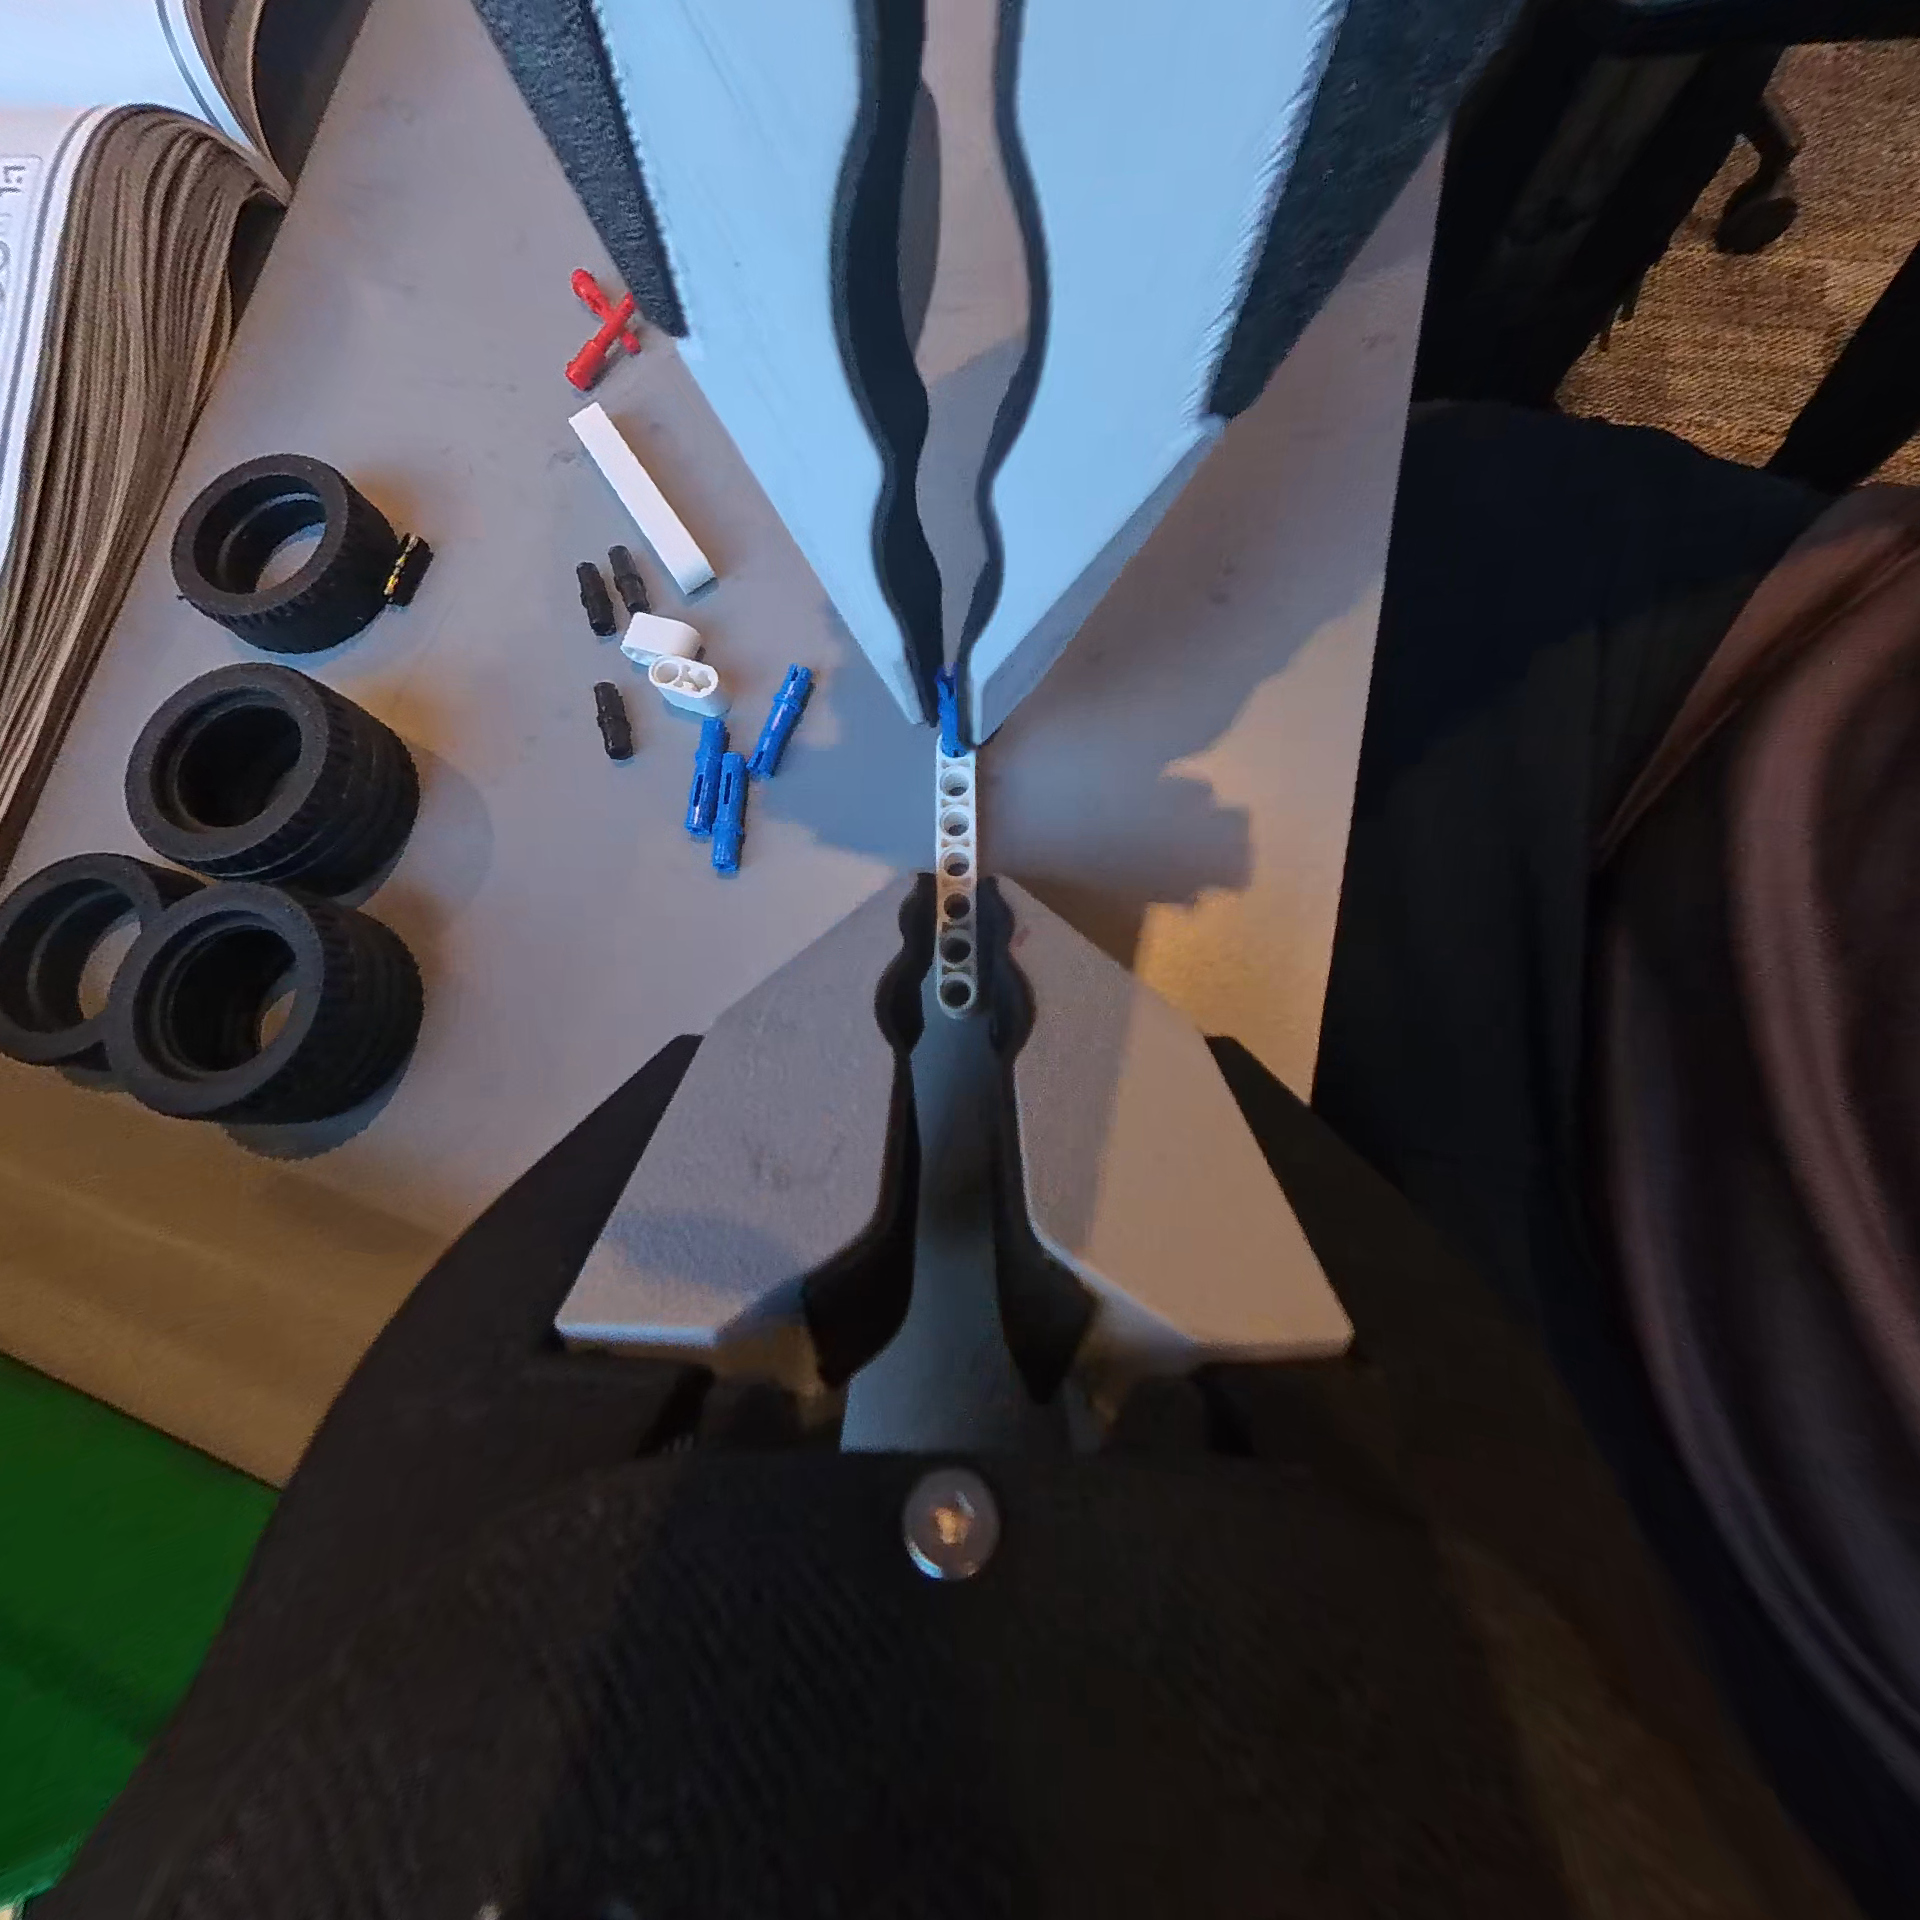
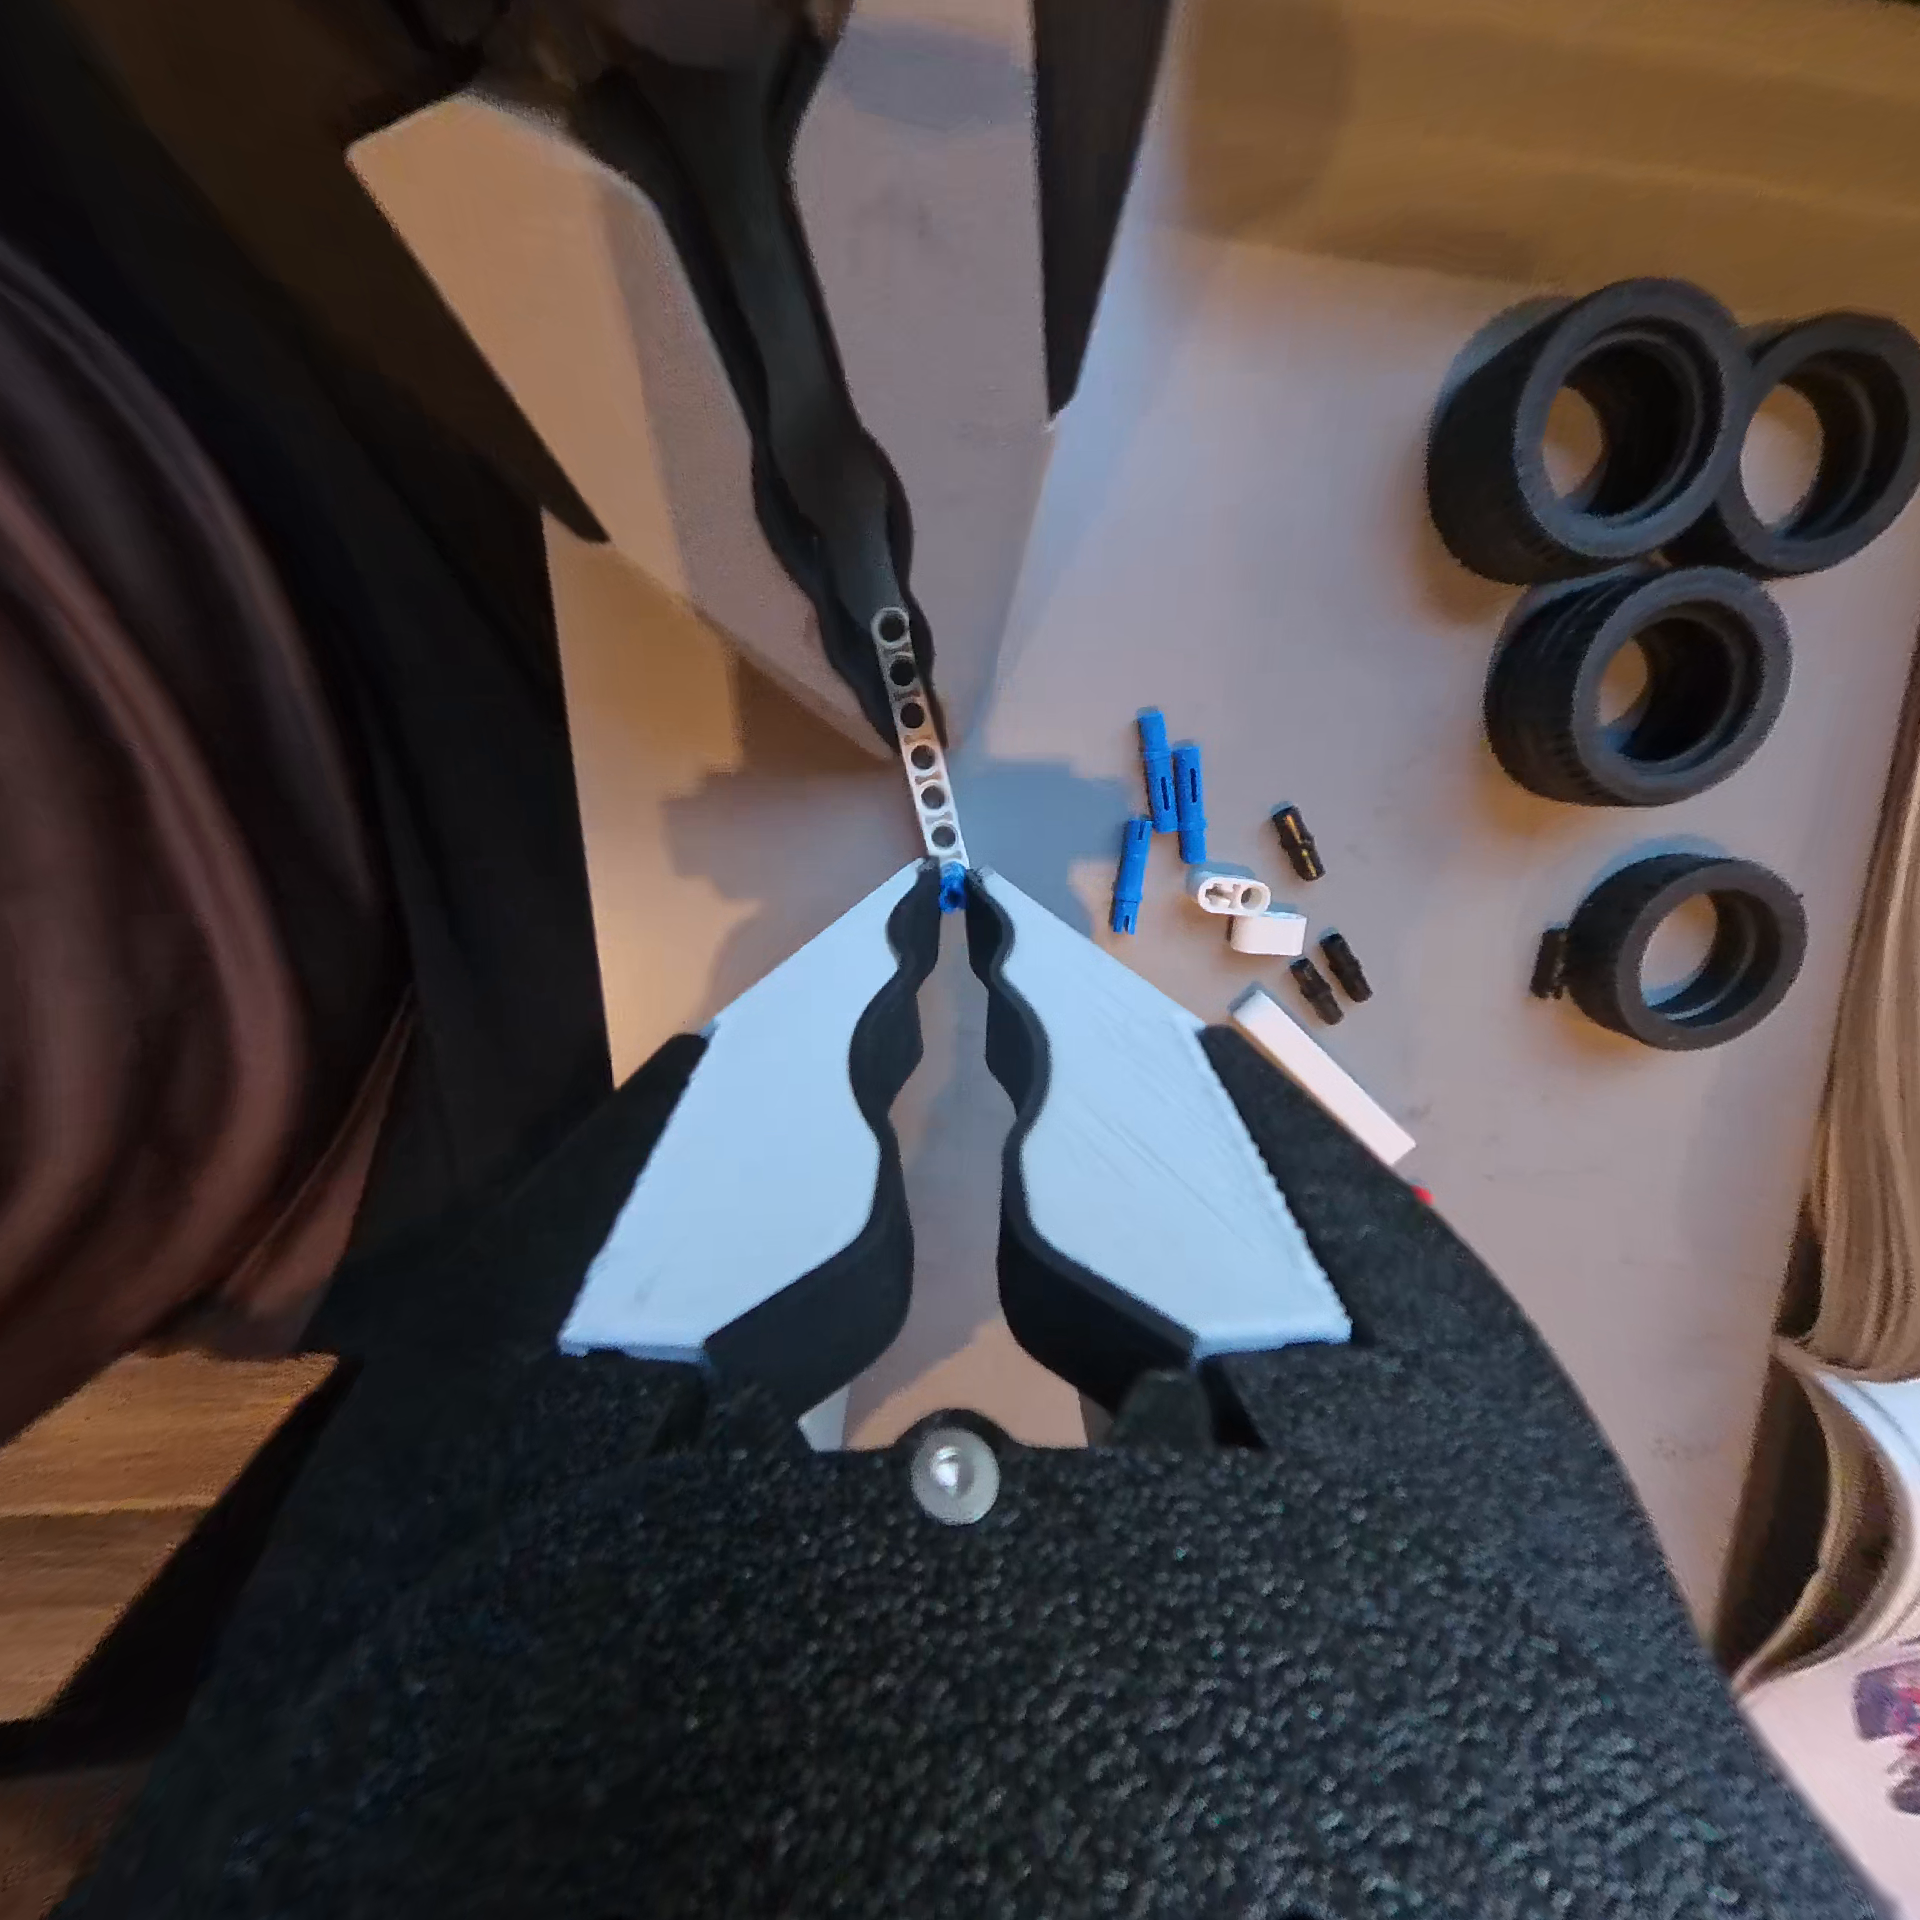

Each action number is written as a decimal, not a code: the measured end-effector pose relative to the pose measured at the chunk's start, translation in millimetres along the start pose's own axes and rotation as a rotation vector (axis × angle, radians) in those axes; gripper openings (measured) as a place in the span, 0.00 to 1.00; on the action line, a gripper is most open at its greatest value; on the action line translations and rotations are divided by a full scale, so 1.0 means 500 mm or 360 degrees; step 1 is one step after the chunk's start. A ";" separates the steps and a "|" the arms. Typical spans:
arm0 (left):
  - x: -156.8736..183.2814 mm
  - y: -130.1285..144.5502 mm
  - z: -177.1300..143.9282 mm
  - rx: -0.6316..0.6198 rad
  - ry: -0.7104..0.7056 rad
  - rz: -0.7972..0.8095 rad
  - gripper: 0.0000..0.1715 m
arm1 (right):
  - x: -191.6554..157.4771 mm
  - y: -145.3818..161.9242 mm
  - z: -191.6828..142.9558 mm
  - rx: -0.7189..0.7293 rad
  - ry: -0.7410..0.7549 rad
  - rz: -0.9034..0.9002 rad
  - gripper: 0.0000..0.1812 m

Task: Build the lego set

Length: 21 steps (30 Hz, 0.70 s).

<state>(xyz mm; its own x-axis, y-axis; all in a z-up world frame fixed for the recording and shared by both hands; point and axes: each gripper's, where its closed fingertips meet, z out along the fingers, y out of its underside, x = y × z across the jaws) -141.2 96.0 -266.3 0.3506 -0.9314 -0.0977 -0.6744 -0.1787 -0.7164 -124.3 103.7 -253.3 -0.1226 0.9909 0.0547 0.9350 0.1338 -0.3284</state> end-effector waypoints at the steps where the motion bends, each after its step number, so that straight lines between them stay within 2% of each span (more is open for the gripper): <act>1: 0.000 0.000 0.000 0.0000 -0.0002 0.0003 0.03 | -0.001 0.001 0.000 0.0003 0.0003 -0.0044 0.02; 12: 0.001 0.000 0.001 0.0001 0.0027 -0.0014 0.03 | -0.002 0.004 0.000 0.0031 0.0000 -0.0290 0.02; 17: -0.001 0.000 0.000 0.0001 0.0027 -0.0009 0.03 | 0.001 0.000 0.001 0.0009 -0.0058 -0.0152 0.02; 21: -0.001 0.000 0.000 0.0000 0.0012 0.0008 0.03 | 0.003 0.000 0.001 0.0075 -0.0167 0.0057 0.02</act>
<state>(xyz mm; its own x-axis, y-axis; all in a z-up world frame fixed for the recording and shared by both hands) -141.2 96.4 -266.3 0.3421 -0.9347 -0.0961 -0.6762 -0.1739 -0.7159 -124.8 104.9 -253.6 -0.1258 0.9905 -0.0563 0.9231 0.0961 -0.3724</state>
